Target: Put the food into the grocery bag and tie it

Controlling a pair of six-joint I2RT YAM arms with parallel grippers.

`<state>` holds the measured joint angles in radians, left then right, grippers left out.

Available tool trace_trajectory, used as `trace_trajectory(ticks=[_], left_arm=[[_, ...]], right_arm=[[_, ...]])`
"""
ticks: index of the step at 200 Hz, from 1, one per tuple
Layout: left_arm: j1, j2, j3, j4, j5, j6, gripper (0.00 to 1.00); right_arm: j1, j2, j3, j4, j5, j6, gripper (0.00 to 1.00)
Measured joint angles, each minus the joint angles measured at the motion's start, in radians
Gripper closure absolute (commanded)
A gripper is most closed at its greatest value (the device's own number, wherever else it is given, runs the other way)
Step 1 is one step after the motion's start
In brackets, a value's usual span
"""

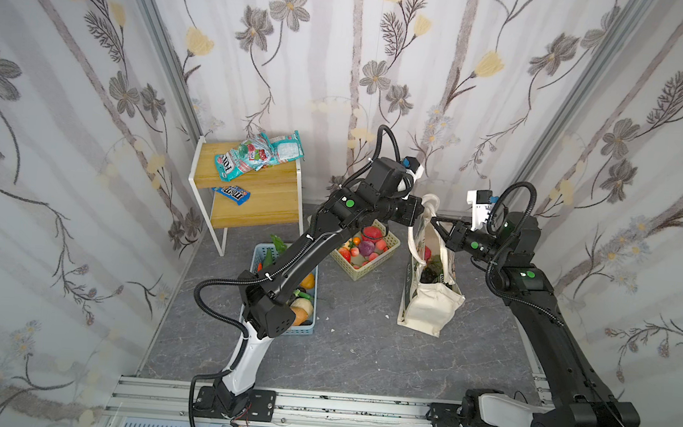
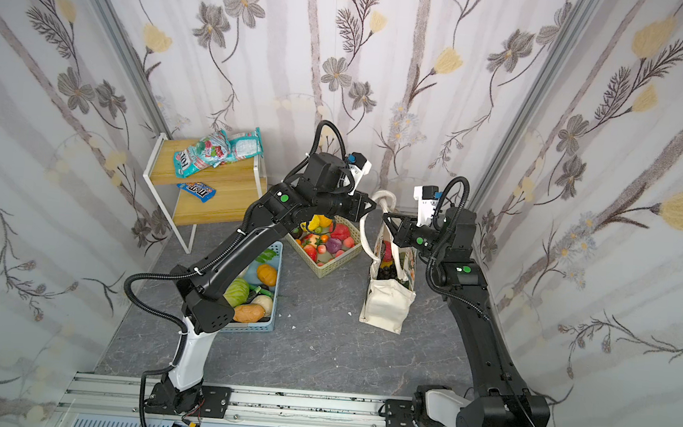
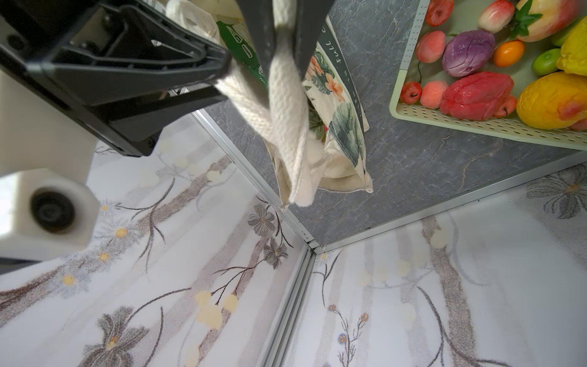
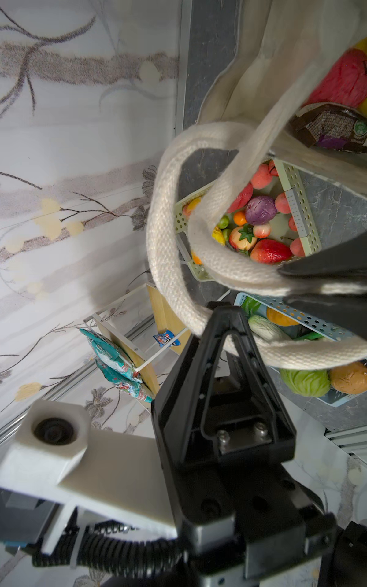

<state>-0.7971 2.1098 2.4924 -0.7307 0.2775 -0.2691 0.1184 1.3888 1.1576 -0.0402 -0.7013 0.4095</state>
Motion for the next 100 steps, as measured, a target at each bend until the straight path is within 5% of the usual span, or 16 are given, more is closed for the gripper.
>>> trace_trajectory(ticks=[62, 100], left_arm=[[-0.026, -0.002, 0.002, 0.000, 0.010, -0.001, 0.89], [-0.039, -0.002, 0.002, 0.003, 0.021, -0.016, 0.74]], right_arm=[[0.027, 0.059, -0.016, 0.067, -0.028, 0.001, 0.87], [0.027, 0.069, -0.064, 0.156, -0.074, 0.012, 0.88]])
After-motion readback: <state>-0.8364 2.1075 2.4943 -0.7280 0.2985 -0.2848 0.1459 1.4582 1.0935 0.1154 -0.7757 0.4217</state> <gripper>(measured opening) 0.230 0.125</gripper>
